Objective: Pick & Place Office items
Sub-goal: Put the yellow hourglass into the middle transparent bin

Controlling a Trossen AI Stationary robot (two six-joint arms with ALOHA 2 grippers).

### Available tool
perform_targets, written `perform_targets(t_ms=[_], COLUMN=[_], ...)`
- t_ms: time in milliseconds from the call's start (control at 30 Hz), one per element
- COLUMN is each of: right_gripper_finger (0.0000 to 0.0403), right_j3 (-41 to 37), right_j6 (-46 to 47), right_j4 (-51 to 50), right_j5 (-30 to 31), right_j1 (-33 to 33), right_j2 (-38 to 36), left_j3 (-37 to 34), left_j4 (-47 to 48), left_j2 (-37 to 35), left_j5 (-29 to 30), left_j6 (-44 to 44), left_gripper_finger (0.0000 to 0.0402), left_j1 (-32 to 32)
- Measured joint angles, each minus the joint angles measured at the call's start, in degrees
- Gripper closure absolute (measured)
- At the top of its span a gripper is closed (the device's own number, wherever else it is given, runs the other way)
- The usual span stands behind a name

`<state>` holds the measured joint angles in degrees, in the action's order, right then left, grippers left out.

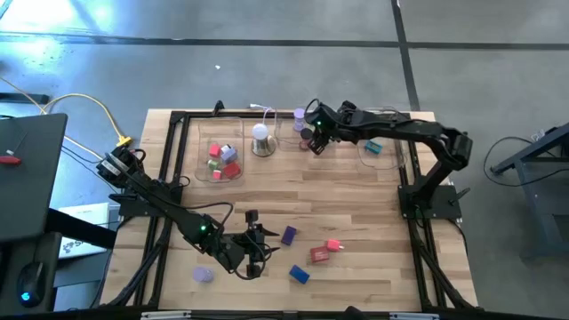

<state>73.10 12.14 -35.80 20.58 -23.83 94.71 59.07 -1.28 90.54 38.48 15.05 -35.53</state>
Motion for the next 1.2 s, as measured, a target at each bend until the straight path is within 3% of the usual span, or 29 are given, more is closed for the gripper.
perform_targets(t_ms=[633, 967, 1200], right_gripper_finger=[0.0218, 0.0218, 0.0191], right_j3=[0.16, 0.22, 0.16], right_j6=[-0.35, 0.07, 0.44], right_j4=[2.21, 4.04, 3.32], right_j5=[-2.5, -3.63, -5.13], right_j1=[-0.6, -0.7, -0.7], right_j2=[9.38, 10.34, 10.45], left_j3=[0.0, 0.0, 0.0], left_j4=[0.2, 0.74, 1.6], left_j2=[0.0, 0.02, 0.02], left_j5=[0.02, 0.04, -0.65], left_j6=[0.4, 0.61, 1.95], left_gripper_finger=[0.0238, 0.0238, 0.0238], left_j1=[0.0, -0.01, -0.02])
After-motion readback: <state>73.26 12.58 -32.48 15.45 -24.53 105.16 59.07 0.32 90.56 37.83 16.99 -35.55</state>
